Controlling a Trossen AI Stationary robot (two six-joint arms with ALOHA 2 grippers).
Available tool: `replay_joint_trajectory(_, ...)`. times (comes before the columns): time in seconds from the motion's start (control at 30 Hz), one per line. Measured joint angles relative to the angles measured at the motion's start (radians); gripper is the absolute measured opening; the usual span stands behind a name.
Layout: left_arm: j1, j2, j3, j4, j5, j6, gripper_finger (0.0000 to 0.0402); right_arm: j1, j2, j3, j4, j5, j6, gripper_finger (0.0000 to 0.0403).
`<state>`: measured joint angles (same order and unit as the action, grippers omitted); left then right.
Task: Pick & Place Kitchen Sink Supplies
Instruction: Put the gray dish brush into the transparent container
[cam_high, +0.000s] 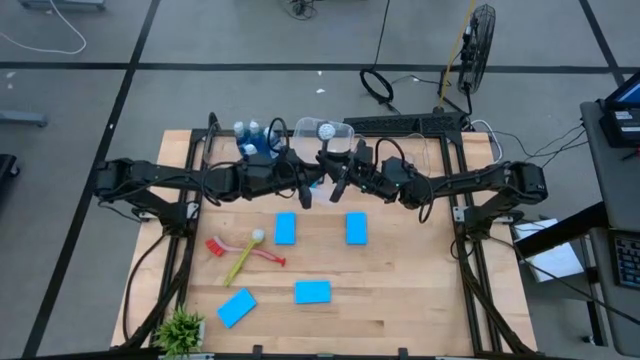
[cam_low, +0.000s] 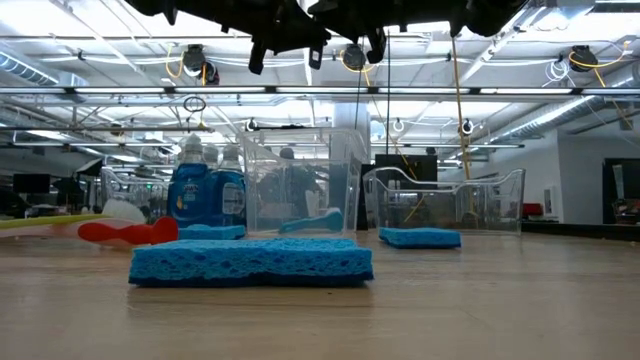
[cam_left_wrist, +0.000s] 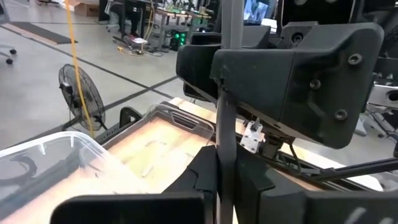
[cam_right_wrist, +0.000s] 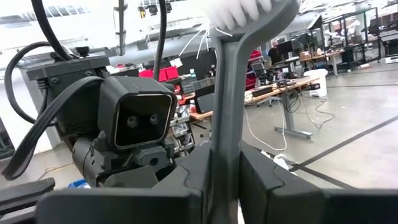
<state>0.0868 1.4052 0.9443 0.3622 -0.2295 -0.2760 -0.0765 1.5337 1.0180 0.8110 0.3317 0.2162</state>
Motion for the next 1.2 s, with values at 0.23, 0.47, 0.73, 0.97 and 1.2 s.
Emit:
replay_joint_trajectory(0.23, 0.000, 0.000, 0.000, -0.014, 0.002, -0.025, 0.0021, 0.000, 0.000, 0.000, 0.001, 0.000, -0.002, 0.0079)
replay_joint_trajectory(0.47, 0.002, 0.000, 0.000, -0.049, -0.025, -0.070, 0.0021, -0.001, -0.005, 0.000, 0.000, 0.001, -0.005, 0.0116)
replay_joint_trajectory(0.73, 0.012, 0.000, 0.000, -0.058, -0.037, -0.100, 0.0021, -0.001, -0.006, 0.000, -0.014, 0.003, -0.039, 0.0159)
replay_joint_trajectory(0.97, 0.037, -0.001, 0.000, -0.120, -0.038, -0.157, 0.0021, -0.001, -0.027, -0.002, -0.127, 0.010, -0.102, 0.0180)
replay_joint_trajectory(1.2, 0.069, -0.002, -0.001, -0.136, -0.027, -0.182, 0.0021, -0.001, -0.125, -0.002, -0.311, 0.007, -0.157, 0.0174)
